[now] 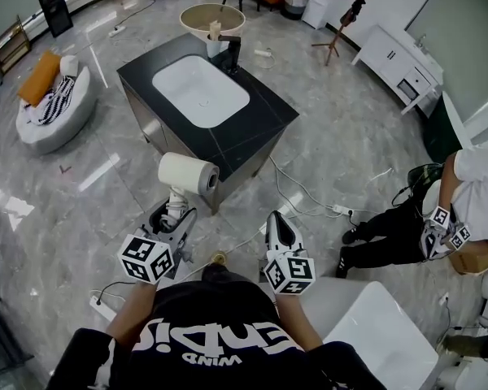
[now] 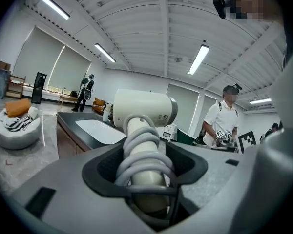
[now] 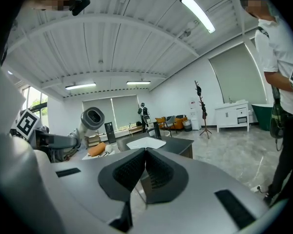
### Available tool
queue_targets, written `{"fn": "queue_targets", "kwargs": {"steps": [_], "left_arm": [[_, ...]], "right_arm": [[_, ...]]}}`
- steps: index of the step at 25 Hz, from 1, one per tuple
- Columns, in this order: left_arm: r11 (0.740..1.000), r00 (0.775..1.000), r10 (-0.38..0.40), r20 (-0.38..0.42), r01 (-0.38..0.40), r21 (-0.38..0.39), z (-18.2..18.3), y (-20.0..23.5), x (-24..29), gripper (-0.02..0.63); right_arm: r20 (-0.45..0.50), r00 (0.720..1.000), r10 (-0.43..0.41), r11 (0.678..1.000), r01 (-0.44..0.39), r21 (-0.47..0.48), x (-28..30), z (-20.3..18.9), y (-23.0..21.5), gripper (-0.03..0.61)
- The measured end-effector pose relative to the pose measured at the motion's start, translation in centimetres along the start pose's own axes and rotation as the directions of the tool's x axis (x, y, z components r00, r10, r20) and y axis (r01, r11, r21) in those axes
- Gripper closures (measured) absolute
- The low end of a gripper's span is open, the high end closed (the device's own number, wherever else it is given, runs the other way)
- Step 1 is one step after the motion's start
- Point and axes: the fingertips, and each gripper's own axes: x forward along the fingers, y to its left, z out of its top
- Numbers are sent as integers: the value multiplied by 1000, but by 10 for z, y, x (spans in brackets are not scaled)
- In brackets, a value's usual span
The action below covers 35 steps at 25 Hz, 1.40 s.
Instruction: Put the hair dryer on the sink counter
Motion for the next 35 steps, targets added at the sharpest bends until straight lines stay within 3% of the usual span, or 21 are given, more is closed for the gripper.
{"fn": "queue_targets", "kwargs": {"steps": [7, 17, 26, 35], "left_arm": [[1000, 999, 28, 22, -28, -1, 19, 8, 48, 356], [999, 999, 42, 6, -42, -2, 31, 34, 92, 356], [1000, 1000, -8, -20, 8, 9, 63, 72, 161, 356], [995, 991, -95, -99, 98, 30, 70, 108, 228, 356]], "right_arm": [[-4, 1000, 31, 999, -31, -8, 46, 17, -33, 554], [-31, 998, 54, 998, -53, 16, 98, 14, -44, 554], [-30, 999, 10, 1000, -9, 19, 165, 38, -59, 554], [0, 997, -81, 996, 81, 31, 226, 59, -70, 554]]}}
